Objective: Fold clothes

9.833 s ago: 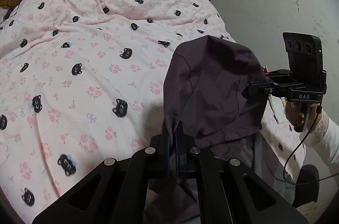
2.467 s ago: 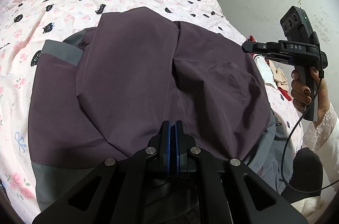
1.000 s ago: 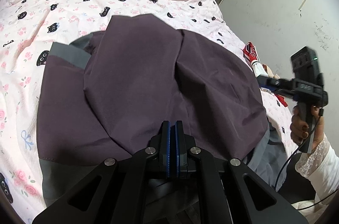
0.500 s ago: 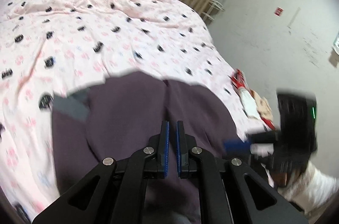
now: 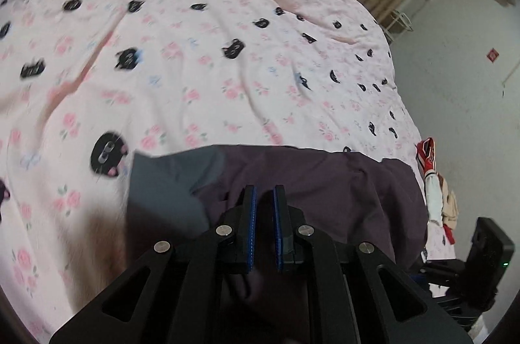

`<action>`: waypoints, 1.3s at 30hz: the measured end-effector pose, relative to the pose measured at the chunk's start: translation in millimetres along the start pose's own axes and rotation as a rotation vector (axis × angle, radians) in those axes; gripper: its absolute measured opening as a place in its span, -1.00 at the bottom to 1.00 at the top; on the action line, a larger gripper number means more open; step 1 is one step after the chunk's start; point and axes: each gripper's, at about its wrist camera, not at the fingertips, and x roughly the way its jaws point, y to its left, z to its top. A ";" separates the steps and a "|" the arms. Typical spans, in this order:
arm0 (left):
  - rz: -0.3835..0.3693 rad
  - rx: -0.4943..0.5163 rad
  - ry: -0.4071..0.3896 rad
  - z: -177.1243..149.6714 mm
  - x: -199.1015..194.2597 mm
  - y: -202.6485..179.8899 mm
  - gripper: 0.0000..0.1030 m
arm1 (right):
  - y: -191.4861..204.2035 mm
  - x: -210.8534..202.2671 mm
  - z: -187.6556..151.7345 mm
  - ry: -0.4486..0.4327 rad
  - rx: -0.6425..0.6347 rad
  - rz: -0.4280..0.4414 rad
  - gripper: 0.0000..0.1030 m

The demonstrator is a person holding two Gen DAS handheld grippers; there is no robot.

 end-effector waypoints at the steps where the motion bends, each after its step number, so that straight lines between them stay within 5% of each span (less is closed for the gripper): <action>1: 0.003 -0.004 0.003 -1.5 -1.4 1.0 -0.84 | -1.4 1.1 -0.3 0.006 0.006 0.003 -0.53; 5: -0.024 0.018 -0.033 -4.7 -28.2 -12.6 -0.83 | 3.9 -13.8 6.9 -0.022 -0.015 0.027 -0.51; 9: -0.047 0.072 -0.082 -13.1 -61.8 -31.7 -0.80 | -0.4 -47.6 24.6 -0.139 0.007 0.074 -0.51; 15: -0.013 0.087 0.005 -34.1 -49.6 -36.8 -0.76 | -14.1 -61.8 63.9 -0.239 0.049 0.044 -0.49; 20: 0.050 0.101 0.061 -48.9 -31.1 -33.0 -0.76 | -20.6 -31.7 73.5 -0.193 0.079 0.006 -0.49; 39: 0.061 0.102 0.071 -62.0 -28.7 -24.8 -0.76 | -54.8 -4.7 60.2 -0.106 0.140 -0.115 -0.53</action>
